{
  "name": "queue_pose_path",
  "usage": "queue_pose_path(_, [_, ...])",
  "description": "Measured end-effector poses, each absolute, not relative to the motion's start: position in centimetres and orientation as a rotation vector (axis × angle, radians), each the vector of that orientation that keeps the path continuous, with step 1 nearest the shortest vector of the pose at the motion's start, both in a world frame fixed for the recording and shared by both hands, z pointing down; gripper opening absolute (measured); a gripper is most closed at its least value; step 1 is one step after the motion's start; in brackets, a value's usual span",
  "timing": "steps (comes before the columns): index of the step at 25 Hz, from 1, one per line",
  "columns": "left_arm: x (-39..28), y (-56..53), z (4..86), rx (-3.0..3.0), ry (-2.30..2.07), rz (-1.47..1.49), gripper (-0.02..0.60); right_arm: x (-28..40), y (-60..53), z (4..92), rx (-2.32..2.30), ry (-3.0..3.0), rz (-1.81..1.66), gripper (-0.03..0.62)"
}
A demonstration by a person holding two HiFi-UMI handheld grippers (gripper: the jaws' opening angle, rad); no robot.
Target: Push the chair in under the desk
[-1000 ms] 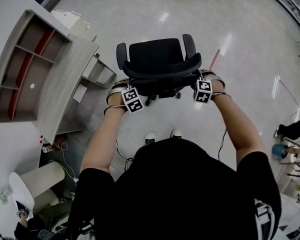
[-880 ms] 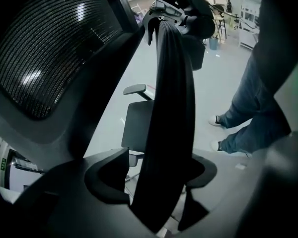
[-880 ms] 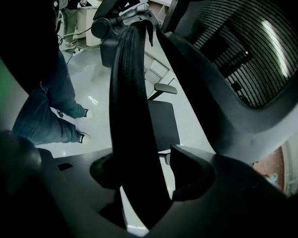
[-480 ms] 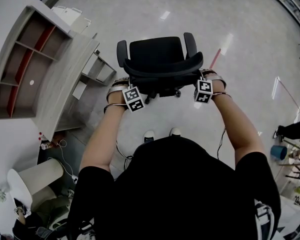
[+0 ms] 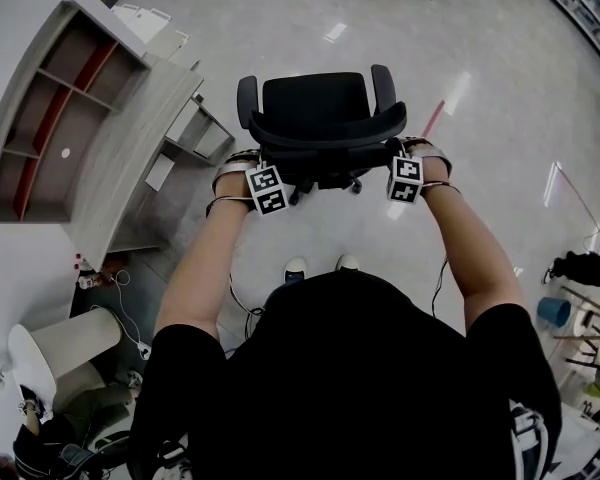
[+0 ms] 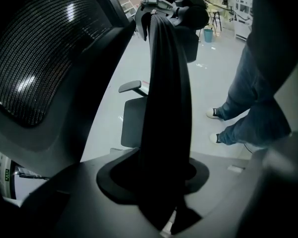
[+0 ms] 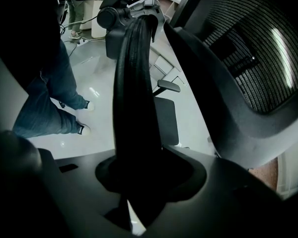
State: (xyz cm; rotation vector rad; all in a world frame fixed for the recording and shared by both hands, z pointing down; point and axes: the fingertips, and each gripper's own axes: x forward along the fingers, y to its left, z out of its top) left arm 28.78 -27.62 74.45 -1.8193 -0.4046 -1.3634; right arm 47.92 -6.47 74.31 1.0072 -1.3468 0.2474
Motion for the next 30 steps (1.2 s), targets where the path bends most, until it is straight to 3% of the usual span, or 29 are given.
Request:
queue_pose_path(11, [27.5, -24.8, 75.0, -1.825, -0.375, -1.409, 0.14, 47.8, -4.6, 75.0, 0.961, -1.366, 0.208, 0.123])
queue_pose_path(30, [18.6, -20.5, 74.3, -1.912, -0.217, -1.491, 0.108, 42.4, -4.6, 73.9, 0.813, -1.426, 0.063, 0.12])
